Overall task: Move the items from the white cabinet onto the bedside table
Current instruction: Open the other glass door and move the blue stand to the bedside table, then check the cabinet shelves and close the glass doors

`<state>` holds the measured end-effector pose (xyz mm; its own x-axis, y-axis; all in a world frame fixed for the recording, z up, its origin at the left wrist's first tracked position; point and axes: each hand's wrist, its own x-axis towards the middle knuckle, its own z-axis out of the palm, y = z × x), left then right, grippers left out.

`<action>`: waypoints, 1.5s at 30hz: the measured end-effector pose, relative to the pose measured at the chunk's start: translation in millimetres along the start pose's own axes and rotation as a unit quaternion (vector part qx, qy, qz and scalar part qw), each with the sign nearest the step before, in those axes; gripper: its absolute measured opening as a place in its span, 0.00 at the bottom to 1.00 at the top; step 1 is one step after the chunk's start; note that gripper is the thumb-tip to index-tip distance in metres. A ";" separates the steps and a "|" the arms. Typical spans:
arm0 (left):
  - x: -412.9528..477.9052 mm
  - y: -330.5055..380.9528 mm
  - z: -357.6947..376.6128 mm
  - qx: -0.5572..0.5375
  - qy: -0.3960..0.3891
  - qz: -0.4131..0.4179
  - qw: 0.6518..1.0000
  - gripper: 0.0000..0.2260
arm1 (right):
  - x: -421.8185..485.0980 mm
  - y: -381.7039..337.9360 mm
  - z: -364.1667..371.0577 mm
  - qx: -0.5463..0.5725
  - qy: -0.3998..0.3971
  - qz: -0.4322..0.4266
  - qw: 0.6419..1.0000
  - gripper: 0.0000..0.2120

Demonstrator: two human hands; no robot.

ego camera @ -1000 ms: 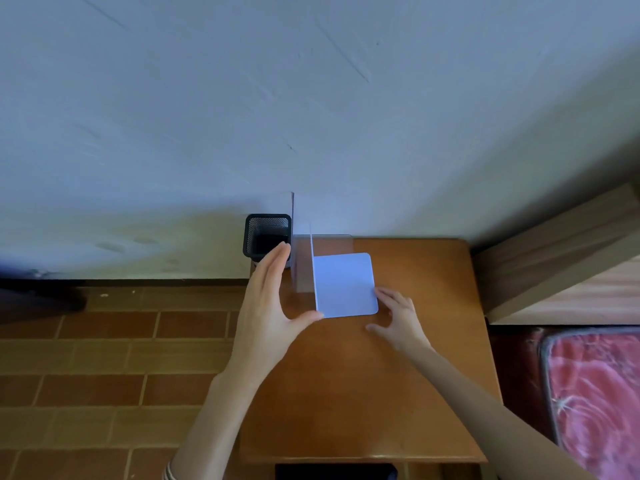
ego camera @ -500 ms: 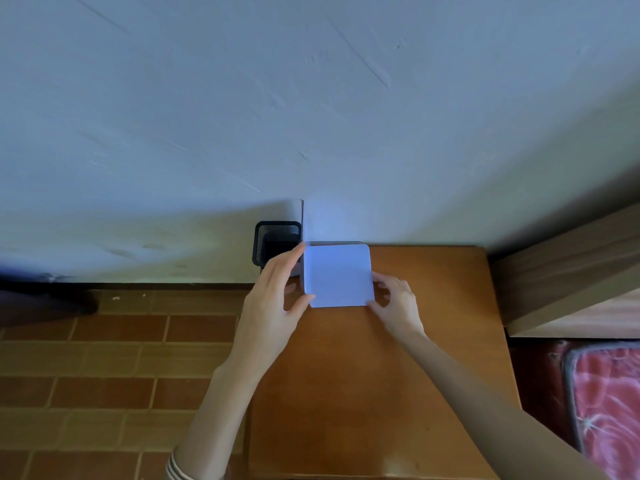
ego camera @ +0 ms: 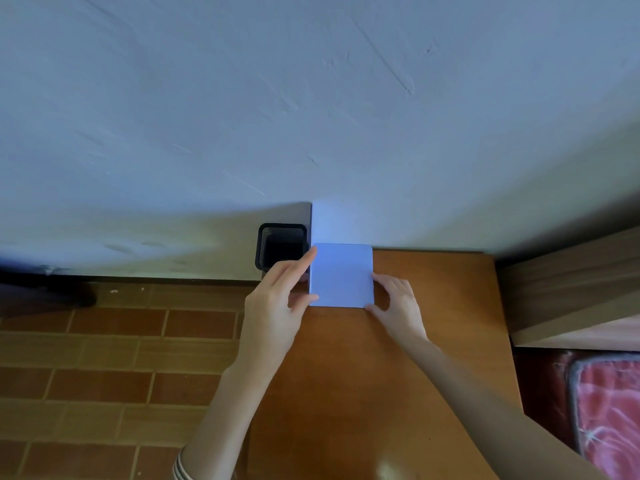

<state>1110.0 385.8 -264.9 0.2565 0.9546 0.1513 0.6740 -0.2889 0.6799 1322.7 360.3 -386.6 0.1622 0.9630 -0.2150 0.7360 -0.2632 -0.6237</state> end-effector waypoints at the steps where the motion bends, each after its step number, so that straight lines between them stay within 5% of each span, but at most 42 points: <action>1: 0.0 0.6 0.8 0.012 0.000 0.006 1.000 0.28 | 0.2 -1.1 -0.8 -0.003 -0.004 0.001 1.000 0.28; 10: -0.1 4.2 -12.0 0.071 -0.072 -0.017 0.995 0.33 | -0.9 -31.2 -34.1 -0.004 -0.112 0.040 0.993 0.37; 17: 6.5 60.9 -60.8 0.145 -0.103 -0.004 0.984 0.27 | -34.9 -84.0 -134.3 -0.109 -0.066 -0.010 0.992 0.34; 28: 56.6 220.0 -120.7 0.284 -0.080 0.170 0.940 0.25 | -107.3 -160.2 -333.6 -0.283 0.095 -0.055 0.953 0.33; 37: 70.6 364.0 -110.5 0.214 -0.118 0.321 0.915 0.25 | -205.0 -154.8 -440.9 -0.313 0.172 0.028 0.934 0.31; 45: 31.6 438.6 -72.1 0.188 -0.209 0.534 0.797 0.22 | -328.1 -132.6 -440.5 -0.292 0.236 0.234 0.897 0.28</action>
<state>1363.8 294.5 89.9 0.9791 0.0644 0.1931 0.0561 -0.9973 0.0482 1461.4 104.4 97.7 0.7012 0.7088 0.0767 0.7118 -0.7021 -0.0196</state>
